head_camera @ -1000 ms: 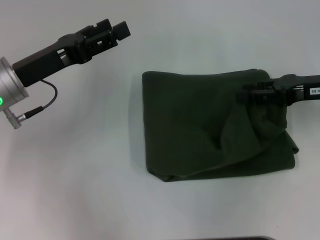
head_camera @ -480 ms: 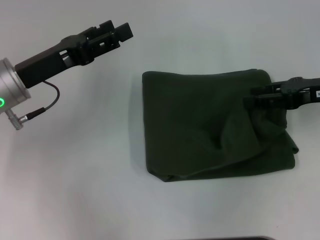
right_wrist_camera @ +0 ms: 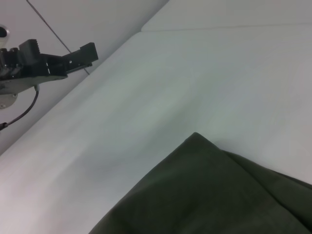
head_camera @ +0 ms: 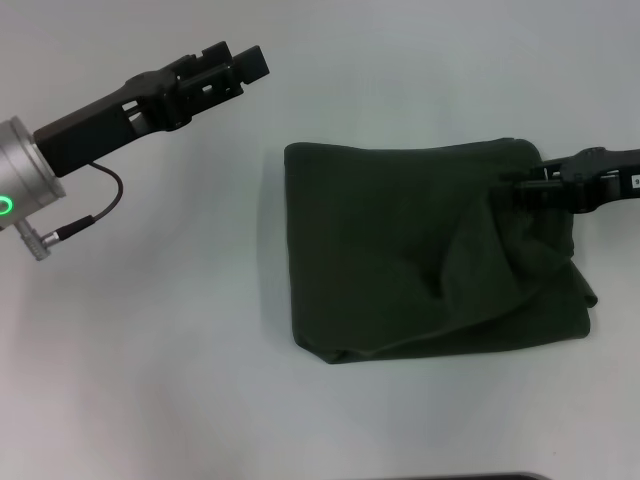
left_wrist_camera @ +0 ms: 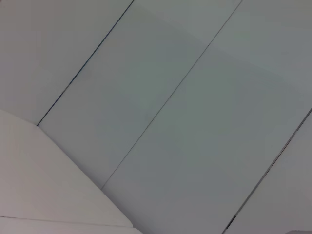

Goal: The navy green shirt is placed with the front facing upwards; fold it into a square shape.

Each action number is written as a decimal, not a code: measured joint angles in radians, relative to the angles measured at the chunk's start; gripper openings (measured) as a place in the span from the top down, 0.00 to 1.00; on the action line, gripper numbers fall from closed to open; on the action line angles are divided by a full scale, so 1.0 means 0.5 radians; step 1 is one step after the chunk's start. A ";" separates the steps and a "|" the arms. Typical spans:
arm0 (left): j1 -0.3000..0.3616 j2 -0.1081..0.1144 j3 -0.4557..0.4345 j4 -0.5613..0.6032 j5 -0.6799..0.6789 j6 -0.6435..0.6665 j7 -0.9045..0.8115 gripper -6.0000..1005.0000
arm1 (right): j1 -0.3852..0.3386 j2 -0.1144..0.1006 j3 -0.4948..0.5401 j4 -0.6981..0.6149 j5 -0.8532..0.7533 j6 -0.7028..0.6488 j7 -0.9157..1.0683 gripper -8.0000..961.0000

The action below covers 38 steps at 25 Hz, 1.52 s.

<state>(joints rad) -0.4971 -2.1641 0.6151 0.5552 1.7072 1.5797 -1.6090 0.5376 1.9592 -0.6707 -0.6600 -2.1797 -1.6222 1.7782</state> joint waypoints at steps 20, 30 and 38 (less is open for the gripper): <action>-0.024 0.000 -0.002 0.000 0.000 -0.009 0.000 0.10 | -0.002 0.015 -0.087 0.003 -0.003 0.014 -0.012 0.89; -0.027 0.000 -0.011 -0.031 -0.025 -0.009 0.047 0.10 | -0.056 0.004 -0.092 -0.093 0.000 -0.301 -0.138 0.95; -0.032 -0.012 -0.014 -0.082 -0.056 -0.013 0.086 0.10 | -0.186 -0.029 -0.100 -0.197 -0.036 -0.460 -0.153 0.96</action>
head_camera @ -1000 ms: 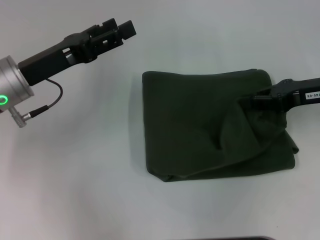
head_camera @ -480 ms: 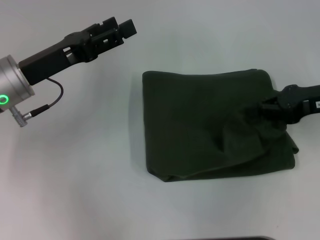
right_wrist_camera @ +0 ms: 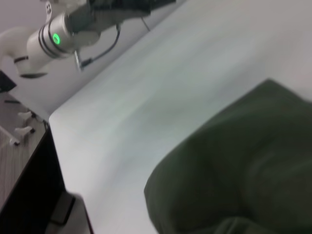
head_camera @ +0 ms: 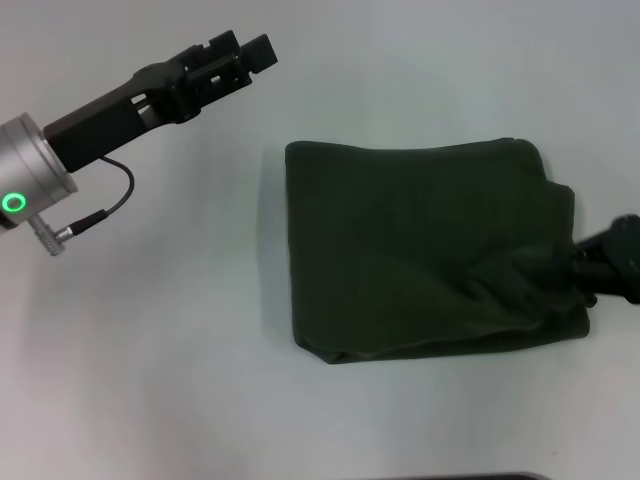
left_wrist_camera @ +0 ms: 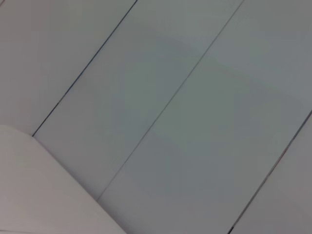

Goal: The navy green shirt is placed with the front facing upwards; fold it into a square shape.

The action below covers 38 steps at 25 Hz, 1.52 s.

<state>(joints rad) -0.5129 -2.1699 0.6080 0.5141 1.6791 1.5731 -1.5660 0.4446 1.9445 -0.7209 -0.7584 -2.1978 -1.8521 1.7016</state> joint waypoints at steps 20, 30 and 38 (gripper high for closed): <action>-0.032 -0.001 0.002 -0.105 -0.053 -0.058 0.096 0.10 | -0.103 -0.012 0.136 -0.088 -0.449 -0.058 -0.026 0.96; -0.055 0.002 0.003 -0.105 -0.069 -0.081 0.100 0.10 | -0.100 -0.002 0.199 -0.088 -0.476 -0.008 -0.042 0.96; -0.054 0.012 0.000 -0.095 -0.070 -0.100 0.101 0.10 | -0.038 0.013 0.195 -0.088 -0.483 -0.134 -0.016 0.78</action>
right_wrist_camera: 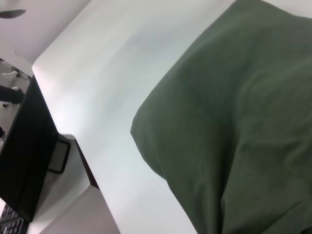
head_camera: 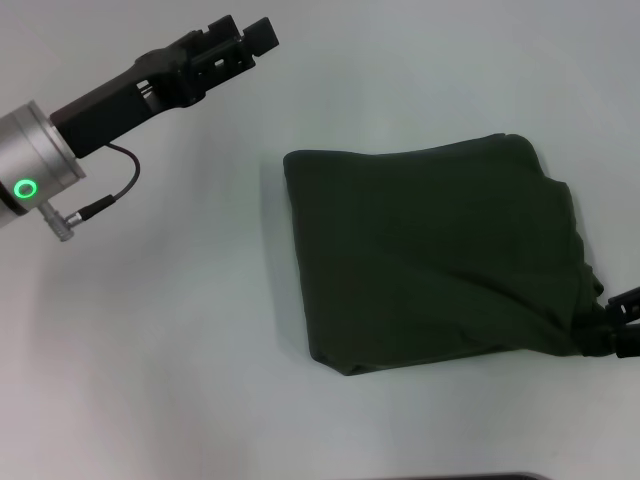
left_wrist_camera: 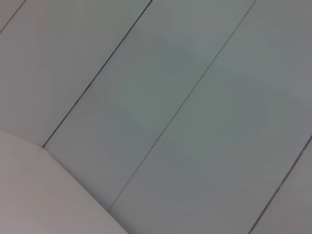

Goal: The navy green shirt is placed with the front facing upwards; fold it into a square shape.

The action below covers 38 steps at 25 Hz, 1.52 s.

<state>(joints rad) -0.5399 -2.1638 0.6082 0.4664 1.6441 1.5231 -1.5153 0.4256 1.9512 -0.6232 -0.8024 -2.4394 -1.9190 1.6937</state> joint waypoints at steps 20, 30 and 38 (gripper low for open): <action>-0.006 0.004 -0.002 0.053 0.000 0.000 0.000 0.10 | 0.106 -0.016 0.455 -0.085 0.015 0.510 0.437 0.38; 0.002 0.005 0.001 0.061 0.000 -0.001 0.037 0.10 | 0.136 0.022 0.463 0.002 0.016 0.659 0.604 0.24; 0.005 0.005 -0.001 0.061 0.008 -0.009 0.068 0.10 | 0.173 0.028 0.468 0.199 0.036 0.711 0.631 0.24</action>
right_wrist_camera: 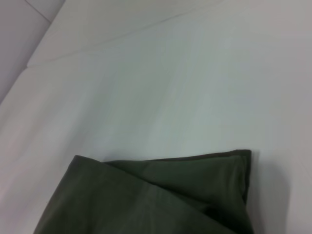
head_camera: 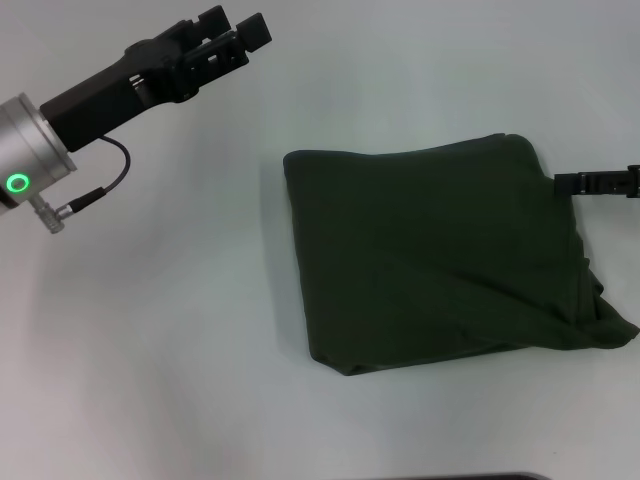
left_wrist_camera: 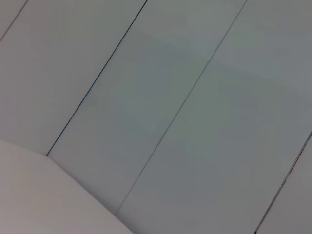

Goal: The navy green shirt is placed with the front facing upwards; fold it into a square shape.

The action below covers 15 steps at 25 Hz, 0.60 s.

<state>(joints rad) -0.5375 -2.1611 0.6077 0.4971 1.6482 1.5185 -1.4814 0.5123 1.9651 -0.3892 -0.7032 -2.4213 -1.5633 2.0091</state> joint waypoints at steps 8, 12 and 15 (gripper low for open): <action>0.005 0.003 0.001 0.000 0.007 -0.019 0.019 0.10 | 0.006 0.003 -0.002 0.097 0.034 0.023 0.049 0.24; 0.006 0.003 0.004 0.000 0.008 -0.019 0.030 0.10 | 0.017 0.005 -0.021 0.134 0.041 0.038 0.073 0.24; 0.009 0.003 0.007 0.000 0.008 -0.019 0.030 0.10 | 0.019 0.006 -0.023 0.152 0.034 0.043 0.081 0.24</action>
<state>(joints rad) -0.5331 -2.1596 0.6111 0.4969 1.6520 1.5090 -1.4663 0.5220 1.9679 -0.4006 -0.6274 -2.4046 -1.5416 2.0498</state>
